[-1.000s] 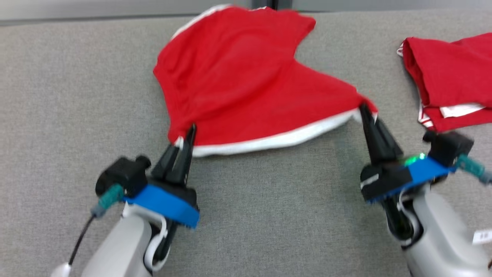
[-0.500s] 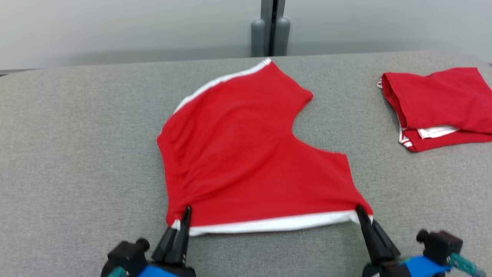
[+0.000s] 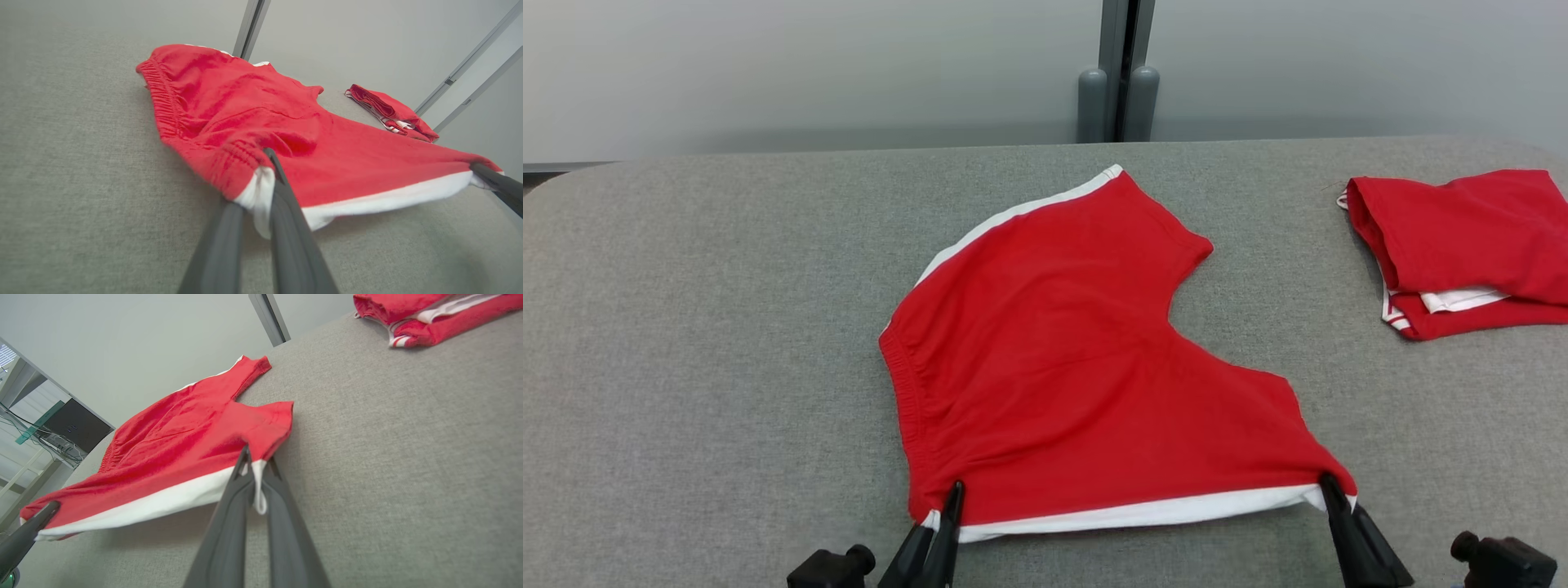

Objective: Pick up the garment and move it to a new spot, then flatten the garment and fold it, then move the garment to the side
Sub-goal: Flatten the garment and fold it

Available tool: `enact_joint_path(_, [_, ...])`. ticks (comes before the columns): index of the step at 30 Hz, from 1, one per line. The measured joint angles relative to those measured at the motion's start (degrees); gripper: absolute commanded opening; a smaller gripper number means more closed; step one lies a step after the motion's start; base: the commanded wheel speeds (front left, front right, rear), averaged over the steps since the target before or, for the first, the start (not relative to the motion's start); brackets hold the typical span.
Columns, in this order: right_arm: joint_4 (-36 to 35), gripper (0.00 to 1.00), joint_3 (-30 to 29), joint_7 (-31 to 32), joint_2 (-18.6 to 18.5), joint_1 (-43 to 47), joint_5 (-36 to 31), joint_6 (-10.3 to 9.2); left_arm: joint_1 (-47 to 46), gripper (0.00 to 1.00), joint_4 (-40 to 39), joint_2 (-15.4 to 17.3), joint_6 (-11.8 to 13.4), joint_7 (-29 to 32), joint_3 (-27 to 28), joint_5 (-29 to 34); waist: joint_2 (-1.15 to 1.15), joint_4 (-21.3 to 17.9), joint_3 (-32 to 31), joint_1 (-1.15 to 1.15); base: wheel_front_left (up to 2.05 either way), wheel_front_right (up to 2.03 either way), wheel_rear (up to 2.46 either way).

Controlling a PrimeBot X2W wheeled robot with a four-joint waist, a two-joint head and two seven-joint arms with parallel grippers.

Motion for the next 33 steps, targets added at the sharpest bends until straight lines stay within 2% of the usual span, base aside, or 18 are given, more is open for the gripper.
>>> enact_joint_path(10, [-0.1,0.0,-1.42,1.74,0.12,-10.38,-1.29,0.0,-6.5,0.0,0.45,-0.05,0.0,0.0,-1.99,-0.71,0.01,0.36,2.32,0.01,0.0,0.0,0.0])
enact_joint_path(14, [2.15,0.0,-0.2,3.63,-1.35,-17.59,-2.05,0.0,-9.59,0.0,0.07,-0.11,0.0,0.0,-1.87,-1.85,0.02,1.02,4.04,0.01,0.0,0.0,0.0])
enact_joint_path(26, [15.41,0.0,0.32,8.44,-3.71,-42.76,-3.09,0.01,-21.19,0.0,1.01,0.69,0.0,0.0,-3.52,-5.73,0.02,5.49,10.39,0.02,0.0,0.0,0.0])
enact_joint_path(31, [23.48,0.0,1.72,9.99,-3.58,-52.53,-4.67,0.0,-27.27,0.0,2.88,0.73,0.0,0.0,-4.07,-7.33,0.02,7.22,13.65,0.02,0.0,0.0,0.0])
enact_joint_path(33, [29.18,0.0,2.42,10.17,-3.03,-57.81,-5.41,0.0,-30.06,0.0,4.23,0.59,0.0,0.0,-3.9,-7.86,0.03,7.93,15.58,0.02,0.0,0.0,0.0])
